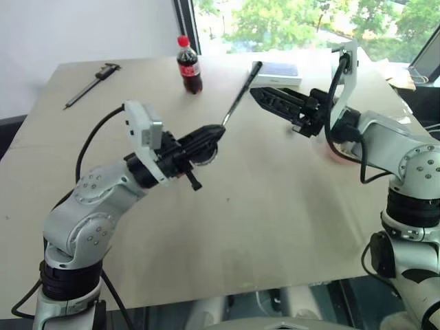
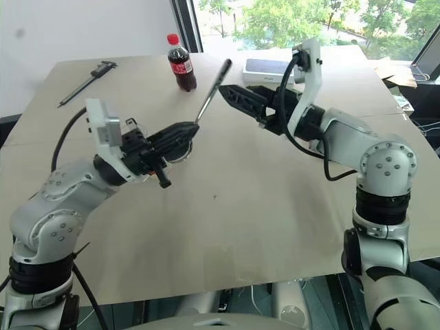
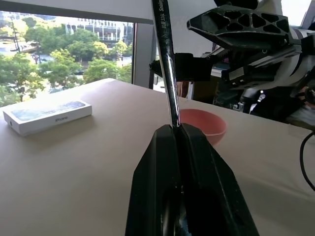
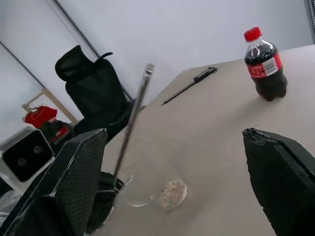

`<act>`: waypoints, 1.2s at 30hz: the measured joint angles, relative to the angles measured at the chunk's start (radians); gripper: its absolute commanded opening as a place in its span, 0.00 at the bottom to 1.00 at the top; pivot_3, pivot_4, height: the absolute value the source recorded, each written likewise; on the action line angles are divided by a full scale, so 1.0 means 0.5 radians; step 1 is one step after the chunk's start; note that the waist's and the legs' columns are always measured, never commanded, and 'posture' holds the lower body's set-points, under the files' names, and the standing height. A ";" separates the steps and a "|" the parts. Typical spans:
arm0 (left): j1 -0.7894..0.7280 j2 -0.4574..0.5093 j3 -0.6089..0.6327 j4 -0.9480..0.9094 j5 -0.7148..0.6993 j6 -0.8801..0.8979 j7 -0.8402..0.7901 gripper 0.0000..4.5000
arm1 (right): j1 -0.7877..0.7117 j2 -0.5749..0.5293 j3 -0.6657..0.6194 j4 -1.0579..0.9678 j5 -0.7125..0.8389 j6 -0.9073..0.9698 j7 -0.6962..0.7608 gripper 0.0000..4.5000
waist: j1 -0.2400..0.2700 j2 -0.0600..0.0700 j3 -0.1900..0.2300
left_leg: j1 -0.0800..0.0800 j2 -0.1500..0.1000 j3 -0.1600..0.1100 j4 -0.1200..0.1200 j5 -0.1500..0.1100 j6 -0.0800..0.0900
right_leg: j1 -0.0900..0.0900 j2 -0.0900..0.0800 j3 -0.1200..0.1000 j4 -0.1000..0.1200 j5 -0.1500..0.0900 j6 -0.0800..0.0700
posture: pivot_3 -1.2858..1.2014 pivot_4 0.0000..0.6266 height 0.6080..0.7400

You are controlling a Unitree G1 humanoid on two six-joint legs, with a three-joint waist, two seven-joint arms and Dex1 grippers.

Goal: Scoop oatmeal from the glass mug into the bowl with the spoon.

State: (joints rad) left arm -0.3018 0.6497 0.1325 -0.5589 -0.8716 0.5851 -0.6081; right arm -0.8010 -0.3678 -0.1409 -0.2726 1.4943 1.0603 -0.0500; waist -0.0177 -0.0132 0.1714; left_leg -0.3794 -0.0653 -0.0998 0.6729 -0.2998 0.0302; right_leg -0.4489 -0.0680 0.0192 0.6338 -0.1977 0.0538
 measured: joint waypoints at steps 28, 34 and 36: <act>-0.027 -0.049 -0.141 0.045 0.368 -0.051 -0.042 0.41 | -0.003 -0.044 0.107 0.001 0.090 -0.082 -0.101 0.00 | 0.004 0.000 0.000 | 0.000 0.000 0.001 0.017 0.000 0.000 | 0.000 0.001 0.002 0.015 0.000 0.000 | 0.52 0.24 1.00; 0.112 -0.185 -0.011 -0.043 0.382 -0.128 0.122 0.41 | -0.006 -0.039 0.102 0.080 0.064 -0.099 -0.138 0.00 | 0.006 0.000 0.000 | -0.001 0.000 0.002 0.019 0.000 0.000 | 0.000 0.000 0.003 0.015 0.000 0.000 | 0.52 0.24 1.00; 0.224 -0.188 0.022 -0.132 0.470 -0.186 0.181 0.41 | -0.005 -0.044 0.095 0.130 0.020 -0.106 -0.140 0.00 | 0.004 0.000 0.000 | -0.001 0.000 0.003 0.019 0.000 0.000 | 0.000 0.000 0.004 0.015 0.000 0.000 | 0.52 0.24 1.00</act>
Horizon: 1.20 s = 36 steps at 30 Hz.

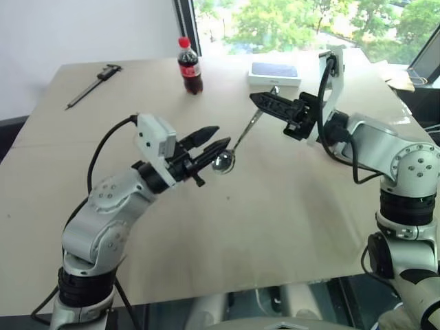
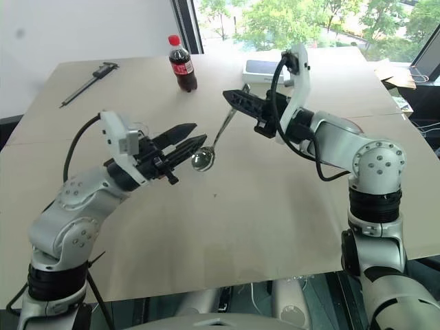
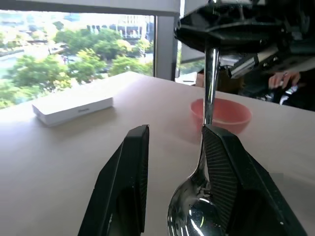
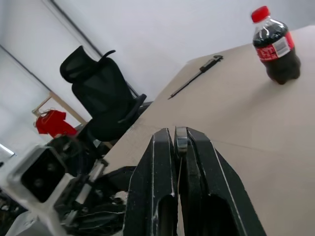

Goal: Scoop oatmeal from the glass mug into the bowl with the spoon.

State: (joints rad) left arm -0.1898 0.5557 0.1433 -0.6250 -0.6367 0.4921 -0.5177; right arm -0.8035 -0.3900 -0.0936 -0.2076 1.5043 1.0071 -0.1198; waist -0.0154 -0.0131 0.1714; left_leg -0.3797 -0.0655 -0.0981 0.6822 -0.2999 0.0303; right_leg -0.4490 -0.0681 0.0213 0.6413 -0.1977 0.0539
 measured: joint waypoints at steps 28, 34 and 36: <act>0.991 -0.630 0.049 0.218 1.594 -0.997 1.001 0.41 | -0.011 -0.031 -0.203 0.364 -0.456 -0.045 0.089 0.00 | 0.012 0.002 -0.002 | 0.000 0.001 0.005 0.000 -0.003 0.005 | 0.001 -0.005 0.002 0.000 0.000 0.000 | 0.52 0.24 1.00; 0.978 -0.614 0.042 0.252 1.578 -1.128 0.929 0.41 | -0.010 -0.027 -0.230 0.336 -0.476 -0.045 0.087 0.00 | 0.010 0.002 -0.002 | 0.000 0.001 0.005 0.000 -0.003 0.005 | 0.001 -0.005 0.002 0.000 0.000 0.000 | 0.52 0.24 1.00; 0.982 -0.613 0.041 0.252 1.579 -1.159 0.914 0.41 | -0.010 -0.022 -0.233 0.326 -0.482 -0.044 0.087 0.00 | 0.009 0.003 -0.002 | 0.000 0.001 0.006 0.000 -0.003 0.005 | 0.001 -0.006 0.002 0.000 0.000 0.000 | 0.52 0.24 1.00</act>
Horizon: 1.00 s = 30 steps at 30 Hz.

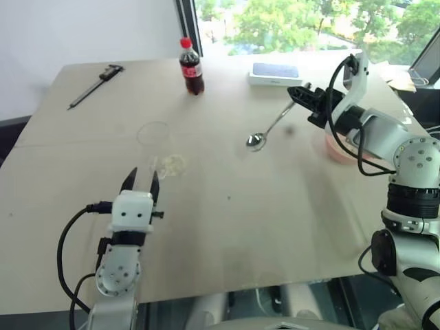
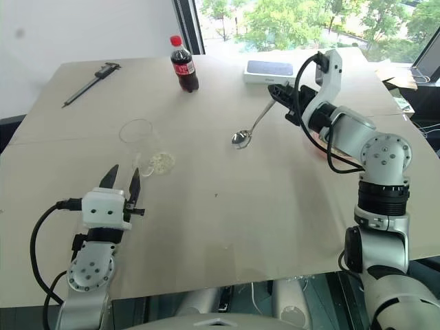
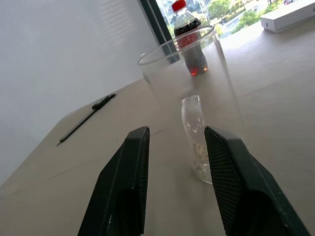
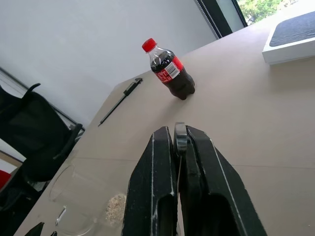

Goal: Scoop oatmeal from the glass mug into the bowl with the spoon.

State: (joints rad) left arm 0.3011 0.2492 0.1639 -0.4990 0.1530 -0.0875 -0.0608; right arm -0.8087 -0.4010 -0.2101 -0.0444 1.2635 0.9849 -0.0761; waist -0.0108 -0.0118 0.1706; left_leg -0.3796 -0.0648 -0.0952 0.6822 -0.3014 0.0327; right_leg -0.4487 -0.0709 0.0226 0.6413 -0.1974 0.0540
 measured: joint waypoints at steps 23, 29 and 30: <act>-0.241 0.010 0.117 0.325 -0.002 0.006 0.037 0.41 | 0.024 0.040 -0.010 -0.041 -0.055 0.020 0.003 0.00 | -0.003 0.001 0.000 | 0.000 0.000 -0.001 0.000 0.000 0.000 | 0.000 0.001 -0.001 0.001 0.000 0.000 | 0.52 0.24 1.00; -0.332 0.043 0.161 0.344 -0.002 0.035 0.045 0.41 | 0.026 0.071 -0.010 -0.041 -0.090 0.020 0.014 0.00 | -0.001 0.001 0.000 | 0.000 0.000 -0.001 0.000 0.000 -0.001 | 0.000 0.001 -0.001 0.001 0.000 0.000 | 0.52 0.24 1.00; -0.347 0.046 0.166 0.355 -0.002 0.037 0.045 0.41 | 0.027 0.074 -0.010 -0.041 -0.094 0.020 0.014 0.00 | -0.001 0.001 0.000 | 0.000 0.000 -0.001 0.000 0.000 -0.001 | 0.000 0.001 -0.001 0.001 0.000 0.000 | 0.52 0.24 1.00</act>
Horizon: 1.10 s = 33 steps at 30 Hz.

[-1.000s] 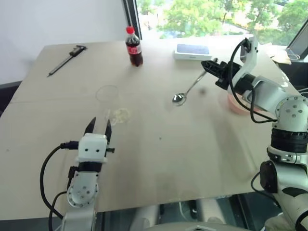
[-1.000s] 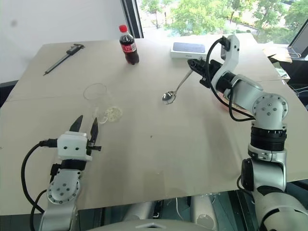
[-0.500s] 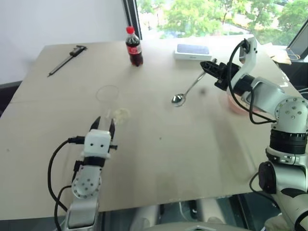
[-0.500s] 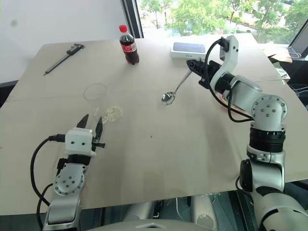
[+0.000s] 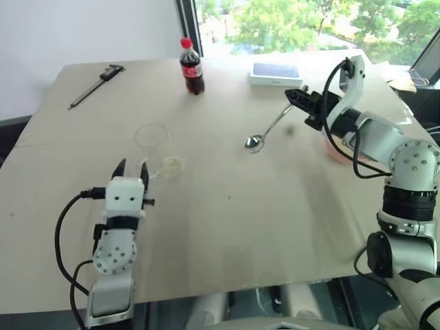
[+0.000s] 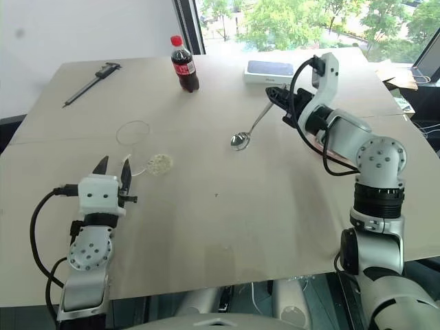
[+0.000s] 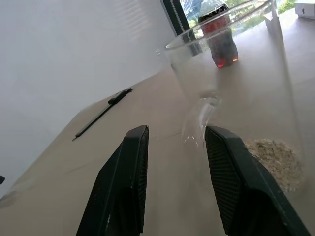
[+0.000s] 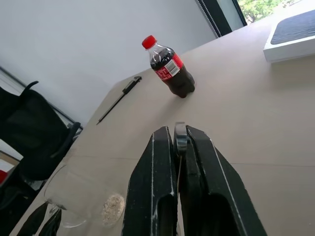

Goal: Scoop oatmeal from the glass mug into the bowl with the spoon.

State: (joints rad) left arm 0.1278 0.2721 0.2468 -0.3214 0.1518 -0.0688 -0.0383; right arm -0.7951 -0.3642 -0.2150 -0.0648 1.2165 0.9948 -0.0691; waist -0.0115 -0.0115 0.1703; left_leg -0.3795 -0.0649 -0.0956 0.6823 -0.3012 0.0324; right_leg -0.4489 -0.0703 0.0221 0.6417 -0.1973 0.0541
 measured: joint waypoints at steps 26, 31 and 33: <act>-0.184 0.050 0.033 0.202 -0.043 0.077 -0.005 0.00 | 0.048 0.030 -0.006 -0.047 -0.061 0.000 0.000 0.00 | -0.001 0.000 0.000 | 0.000 0.000 -0.001 0.000 0.000 0.000 | 0.000 -0.001 0.000 0.000 0.000 0.000 | 0.52 0.24 1.00; -0.211 0.050 0.033 0.236 -0.053 0.074 -0.002 0.00 | 0.048 0.032 -0.020 -0.065 -0.067 0.000 0.000 0.00 | -0.001 0.000 0.000 | 0.000 0.000 -0.001 0.000 0.000 0.000 | 0.000 0.000 0.000 0.000 0.000 0.000 | 0.52 0.24 1.00; -0.228 0.051 0.032 0.256 -0.055 0.066 -0.003 0.00 | 0.048 0.033 -0.023 -0.069 -0.068 0.000 0.000 0.00 | -0.001 0.000 0.000 | 0.000 0.000 -0.001 0.000 0.000 0.000 | 0.000 0.000 0.000 0.001 0.000 0.000 | 0.52 0.24 1.00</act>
State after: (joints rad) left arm 0.0137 0.2973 0.2629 -0.1931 0.1241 -0.0361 -0.0398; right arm -0.7714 -0.3478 -0.2263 -0.0994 1.1824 0.9947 -0.0692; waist -0.0122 -0.0115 0.1702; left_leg -0.3795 -0.0651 -0.0959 0.6823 -0.3011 0.0322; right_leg -0.4491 -0.0705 0.0221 0.6419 -0.1972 0.0542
